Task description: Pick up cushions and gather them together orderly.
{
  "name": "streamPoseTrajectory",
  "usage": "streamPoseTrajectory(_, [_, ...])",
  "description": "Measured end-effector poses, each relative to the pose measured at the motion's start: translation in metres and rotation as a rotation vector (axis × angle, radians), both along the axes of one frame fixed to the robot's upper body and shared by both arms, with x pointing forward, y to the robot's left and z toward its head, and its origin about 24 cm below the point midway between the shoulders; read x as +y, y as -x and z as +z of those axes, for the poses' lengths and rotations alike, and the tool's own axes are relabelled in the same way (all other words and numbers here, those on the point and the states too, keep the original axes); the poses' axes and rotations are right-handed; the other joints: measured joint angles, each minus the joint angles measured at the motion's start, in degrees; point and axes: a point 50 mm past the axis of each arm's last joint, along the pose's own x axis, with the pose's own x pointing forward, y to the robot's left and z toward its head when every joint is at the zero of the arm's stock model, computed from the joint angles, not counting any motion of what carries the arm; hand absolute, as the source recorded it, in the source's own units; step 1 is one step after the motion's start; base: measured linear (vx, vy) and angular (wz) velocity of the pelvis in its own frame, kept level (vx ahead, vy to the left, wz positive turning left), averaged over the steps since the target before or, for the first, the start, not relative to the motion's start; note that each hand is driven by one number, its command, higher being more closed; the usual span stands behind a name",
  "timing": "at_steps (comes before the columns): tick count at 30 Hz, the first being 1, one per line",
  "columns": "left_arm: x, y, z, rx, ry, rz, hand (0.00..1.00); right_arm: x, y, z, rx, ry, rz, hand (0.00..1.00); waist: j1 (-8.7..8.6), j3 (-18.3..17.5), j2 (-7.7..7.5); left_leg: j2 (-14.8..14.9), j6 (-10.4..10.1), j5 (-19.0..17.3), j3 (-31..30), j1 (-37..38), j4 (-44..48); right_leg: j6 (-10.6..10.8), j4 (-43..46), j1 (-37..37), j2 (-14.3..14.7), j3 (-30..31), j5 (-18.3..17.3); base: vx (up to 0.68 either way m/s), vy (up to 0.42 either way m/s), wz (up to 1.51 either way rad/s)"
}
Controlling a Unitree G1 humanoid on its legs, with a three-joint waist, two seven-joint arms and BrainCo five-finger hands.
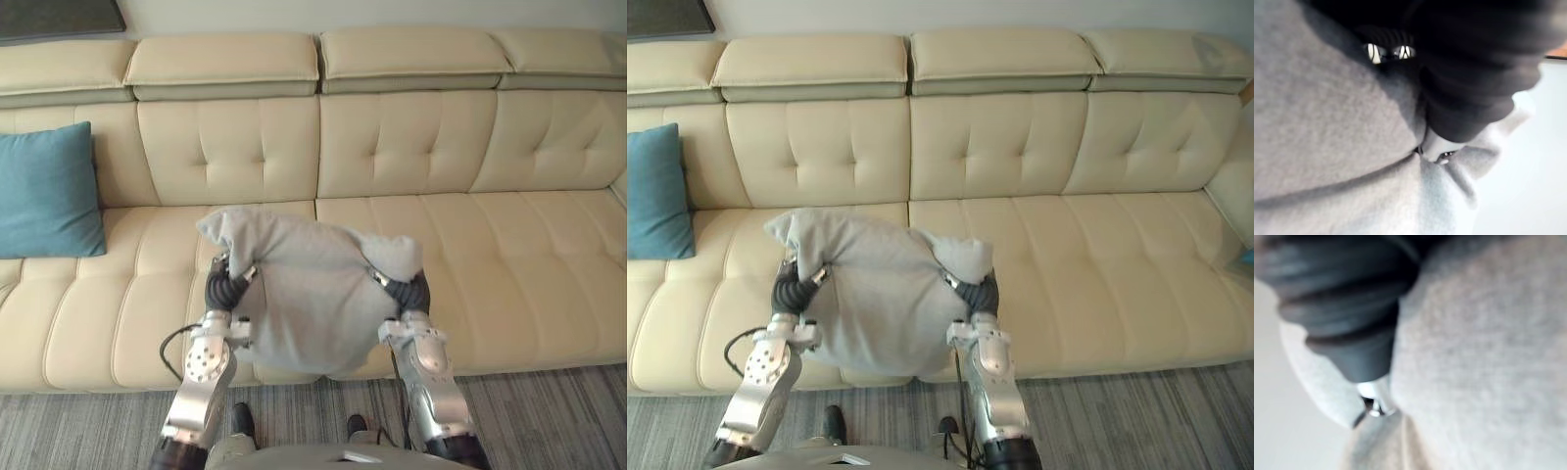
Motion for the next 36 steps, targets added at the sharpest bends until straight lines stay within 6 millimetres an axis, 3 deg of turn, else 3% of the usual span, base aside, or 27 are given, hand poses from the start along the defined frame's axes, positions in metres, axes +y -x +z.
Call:
streamPoseTrajectory(4, [-0.004,-0.048,0.04,-0.134,-0.047,0.061,1.0,0.008,-0.053,0.057,-0.183,0.113,-0.038,1.0,0.18,3.0,0.95,-0.1,1.2,3.9,-0.5,-6.6,-0.2,2.2,-1.1,-5.5,-0.1,0.0,1.4,-0.18,0.006,0.01])
streamPoseTrajectory(5, [-0.006,-0.065,0.059,-0.189,-0.058,0.083,1.0,0.009,-0.069,0.083,-0.255,0.139,-0.065,1.0,0.23,4.2,1.82,0.4,1.4,5.1,-0.7,-9.4,-0.2,2.5,-0.5,-8.6,0.4,0.0,2.3,-0.3,-0.008,0.02])
streamPoseTrajectory(6, [-0.004,-0.085,0.089,-0.272,-0.093,0.118,1.0,0.011,-0.087,0.123,-0.36,0.182,-0.112,1.0,0.45,6.9,2.48,0.9,1.5,6.5,-0.9,-12.1,-0.2,2.8,0.7,-11.8,1.0,0.0,3.0,-0.26,-0.01,-0.03])
streamPoseTrajectory(7, [-0.004,-0.093,0.102,-0.304,-0.105,0.126,1.0,0.011,-0.093,0.14,-0.4,0.195,-0.132,1.0,0.48,7.9,2.6,1.1,1.3,7.0,-0.9,-13.2,-0.2,3.0,1.2,-13.2,1.2,0.0,3.3,-0.25,-0.03,-0.08])
streamPoseTrajectory(8, [-0.006,-0.105,0.129,-0.374,-0.127,0.144,1.0,0.012,-0.101,0.176,-0.492,0.222,-0.184,1.0,0.7,8.9,2.81,1.5,1.4,7.9,-1.1,-16.0,-0.2,2.9,2.3,-16.4,1.5,0.0,3.7,-0.19,-0.029,-0.01])
streamPoseTrajectory(10, [-0.011,-0.115,0.166,-0.473,-0.145,0.167,1.0,0.012,-0.099,0.223,-0.637,0.265,-0.274,1.0,0.63,10.9,3.09,1.6,1.9,9.3,-2.0,-18.8,-0.2,2.9,4.2,-19.7,1.6,-0.1,3.8,-0.15,-0.029,0.07])
streamPoseTrajectory(11, [-0.01,-0.116,0.173,-0.491,-0.146,0.177,1.0,0.012,-0.098,0.233,-0.668,0.272,-0.299,1.0,0.66,11.3,3.1,1.6,1.9,9.4,-2.0,-19.2,-0.2,2.9,4.6,-20.4,1.6,-0.1,3.8,-0.11,-0.024,0.06])
streamPoseTrajectory(12, [-0.011,-0.121,0.192,-0.531,-0.155,0.19,1.0,0.013,-0.096,0.259,-0.738,0.286,-0.343,1.0,0.69,11.9,3.18,1.5,2.0,9.9,-2.2,-21.1,-0.2,2.9,5.5,-22.5,1.6,-0.1,3.8,-0.08,-0.024,0.02])
streamPoseTrajectory(15, [-0.012,-0.124,0.237,-0.64,-0.16,0.214,1.0,0.014,-0.086,0.312,-0.884,0.314,-0.406,1.0,0.97,14.8,3.6,1.5,2.1,11.2,-2.8,-24.5,-0.2,3.0,7.5,-26.6,1.5,-0.2,3.7,-0.06,-0.022,0.06])
streamPoseTrajectory(19, [-0.016,-0.125,0.265,-0.702,-0.172,0.225,1.0,0.008,-0.084,0.336,-0.913,0.329,-0.453,1.0,1.33,16.7,4.46,1.1,1.9,12.5,-4.2,-28.8,-0.2,3.1,11.0,-31.7,1.1,-1.2,2.5,0.0,-0.004,0.15])
streamPoseTrajectory(22, [-0.017,-0.129,0.273,-0.698,-0.18,0.234,1.0,0.006,-0.092,0.336,-0.858,0.333,-0.47,1.0,1.74,18.3,4.49,1.0,1.3,13.5,-6.3,-31.4,-0.2,2.9,13.7,-35.1,0.8,-1.8,1.5,0.03,-0.029,0.11])
streamPoseTrajectory(23, [-0.017,-0.129,0.274,-0.7,-0.179,0.235,0.0,0.006,-0.093,0.335,-0.852,0.332,-0.472,0.0,1.8,18.4,4.48,1.0,1.1,13.7,-6.6,-32.0,-0.2,2.9,14.3,-35.9,0.7,-1.9,1.2,0.02,-0.023,0.12])
streamPoseTrajectory(27, [-0.017,-0.126,0.284,-0.726,-0.162,0.238,0.0,-0.002,-0.091,0.337,-0.853,0.284,-0.522,0.0,2.06,19.9,4.49,0.6,0.3,14.7,-7.3,-34.7,-0.2,2.6,19.0,-40.5,-0.2,-2.0,-0.8,0.01,-0.038,0.11])
streamPoseTrajectory(32, [-0.022,-0.119,0.303,-0.784,-0.113,0.231,0.0,-0.012,-0.082,0.353,-0.9,0.237,-0.557,0.0,2.35,19.9,4.47,0.7,-1.4,14.4,-7.2,-37.9,-0.2,2.3,24.4,-46.2,-0.7,-1.9,-2.7,-0.02,-0.084,0.04])
streamPoseTrajectory(36, [-0.025,-0.114,0.31,-0.821,-0.113,0.209,0.0,-0.022,-0.076,0.355,-0.915,0.205,-0.57,0.0,2.38,19.9,4.47,1.1,-0.9,13.5,-6.5,-39.6,-0.2,2.3,24.8,-47.8,-0.8,-2.0,-2.3,0.0,-0.084,0.01])
